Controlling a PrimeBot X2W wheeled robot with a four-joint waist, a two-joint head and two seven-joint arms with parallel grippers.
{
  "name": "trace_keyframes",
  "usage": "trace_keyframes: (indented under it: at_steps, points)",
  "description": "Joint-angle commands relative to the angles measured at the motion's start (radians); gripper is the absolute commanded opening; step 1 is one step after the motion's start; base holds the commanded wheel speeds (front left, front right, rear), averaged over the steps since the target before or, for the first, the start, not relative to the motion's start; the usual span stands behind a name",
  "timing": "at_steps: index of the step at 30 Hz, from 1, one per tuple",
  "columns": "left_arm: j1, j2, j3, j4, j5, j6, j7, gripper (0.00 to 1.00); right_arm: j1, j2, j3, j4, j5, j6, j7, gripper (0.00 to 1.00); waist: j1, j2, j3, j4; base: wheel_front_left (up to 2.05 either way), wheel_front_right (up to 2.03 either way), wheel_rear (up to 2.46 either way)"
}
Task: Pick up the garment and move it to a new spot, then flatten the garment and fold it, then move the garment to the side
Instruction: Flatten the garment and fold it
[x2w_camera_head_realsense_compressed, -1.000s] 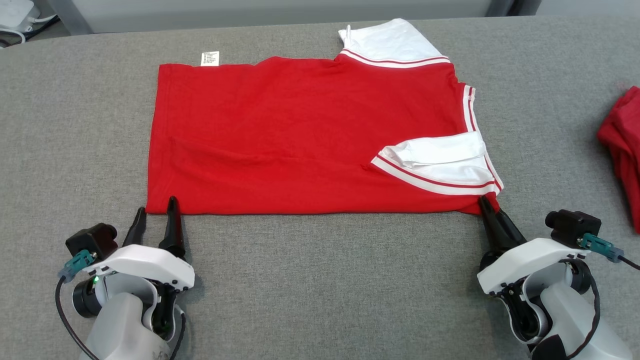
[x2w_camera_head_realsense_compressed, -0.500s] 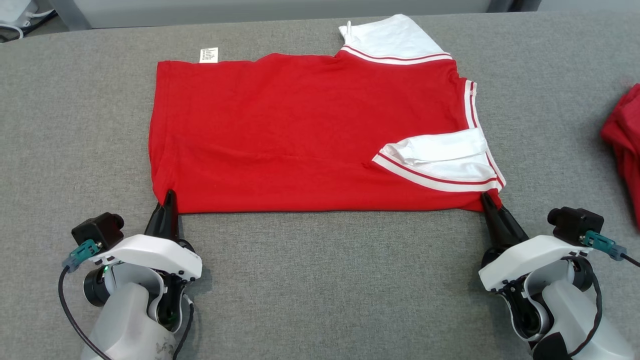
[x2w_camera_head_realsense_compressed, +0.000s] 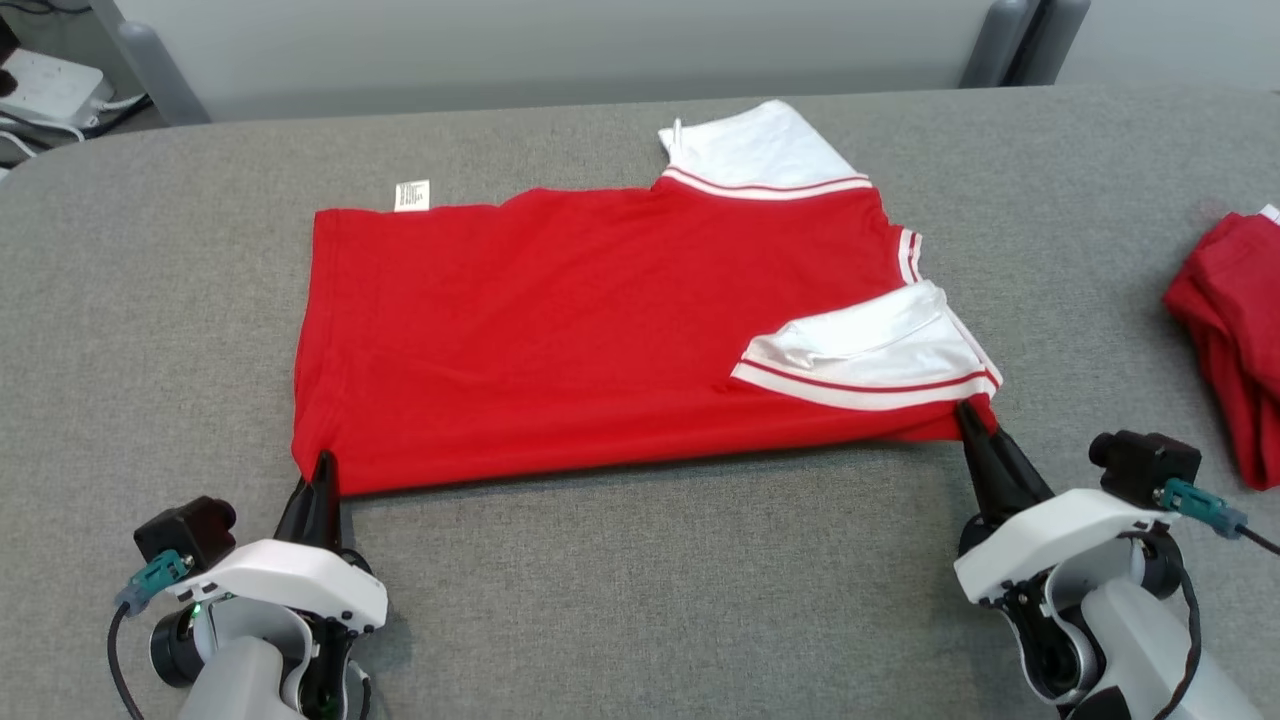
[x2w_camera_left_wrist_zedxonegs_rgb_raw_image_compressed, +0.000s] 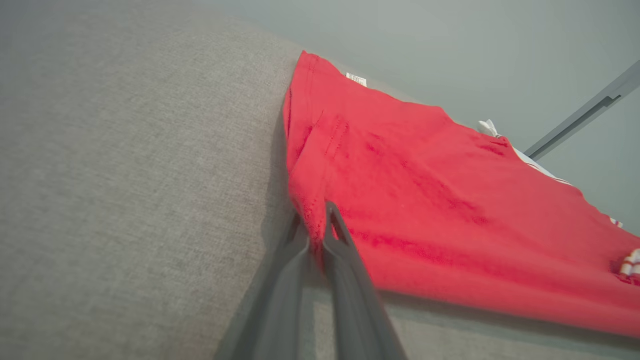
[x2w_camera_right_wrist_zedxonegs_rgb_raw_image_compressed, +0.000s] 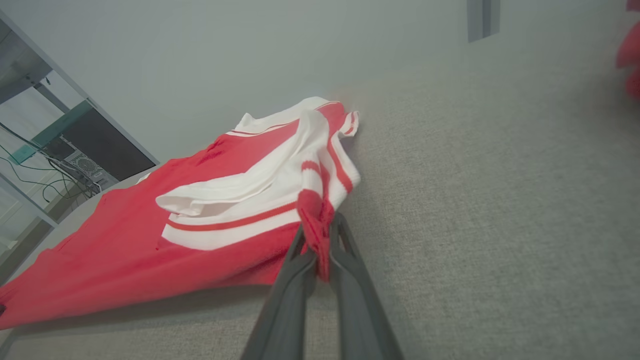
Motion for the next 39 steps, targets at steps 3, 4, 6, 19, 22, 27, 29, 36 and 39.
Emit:
trace_keyframes:
  at_steps: [3,4,6,19,22,27,29,36,39]
  points:
    - [0.026,0.028,0.043,-0.026,0.021,0.0,-0.006,0.0,0.043,-0.015,0.023,-0.031,0.006,-0.003,-0.012,0.0,0.0,0.0,-0.04,-0.007,0.0,0.0,0.0]
    - [0.035,0.028,0.048,-0.028,0.025,0.0,-0.006,0.0,0.054,-0.016,0.025,-0.036,0.008,-0.003,-0.012,0.0,0.0,0.0,-0.049,-0.008,0.0,0.0,0.0]
    - [0.053,0.025,0.055,-0.031,0.03,0.0,-0.006,0.0,0.076,-0.018,0.03,-0.045,0.01,-0.003,-0.012,0.0,0.0,0.0,-0.065,-0.01,0.0,0.0,0.0]
    - [0.133,0.015,0.093,-0.07,0.059,0.004,-0.006,0.0,0.18,-0.037,0.04,-0.126,0.037,-0.003,-0.012,0.0,0.0,0.0,-0.103,-0.022,0.0,0.0,0.0]
    - [0.15,0.013,0.092,-0.087,0.068,0.009,-0.006,0.0,0.197,-0.043,0.037,-0.138,0.039,-0.003,-0.012,0.0,0.0,0.0,-0.102,-0.021,0.0,0.0,0.0]
    - [0.154,0.01,0.074,-0.07,0.078,0.012,-0.006,0.3,0.206,-0.047,0.055,-0.113,0.045,-0.003,-0.012,0.18,0.0,0.0,-0.094,-0.017,0.0,0.0,0.0]
    - [0.149,0.01,0.073,-0.064,0.075,0.012,-0.006,1.0,0.199,-0.048,0.06,-0.097,0.046,-0.003,-0.012,0.97,0.0,0.0,-0.089,-0.015,0.0,0.0,0.0]
    - [0.138,0.012,0.081,-0.108,0.107,0.04,-0.006,1.0,0.167,-0.06,-0.002,-0.085,0.01,-0.003,-0.012,1.0,0.0,0.0,-0.077,-0.004,0.0,0.0,0.0]
    - [0.136,0.019,0.086,-0.139,0.129,0.044,-0.006,1.0,0.159,-0.06,-0.049,-0.107,-0.031,-0.003,-0.012,1.0,0.0,0.0,-0.076,-0.003,0.0,0.0,0.0]
